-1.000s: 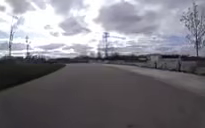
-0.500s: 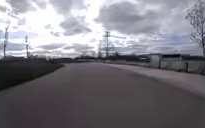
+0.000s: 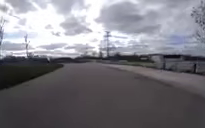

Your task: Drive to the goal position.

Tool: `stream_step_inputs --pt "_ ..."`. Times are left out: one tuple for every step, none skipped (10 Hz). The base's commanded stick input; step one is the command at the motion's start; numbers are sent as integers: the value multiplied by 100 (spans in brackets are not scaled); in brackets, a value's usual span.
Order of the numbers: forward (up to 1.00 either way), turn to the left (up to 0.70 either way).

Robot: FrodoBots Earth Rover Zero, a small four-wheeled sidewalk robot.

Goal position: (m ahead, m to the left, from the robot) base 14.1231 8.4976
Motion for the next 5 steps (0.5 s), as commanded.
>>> stream_step_inputs --pt "99 0" --pt "99 0" --pt "99 0" --pt "99 0" --pt "99 0"
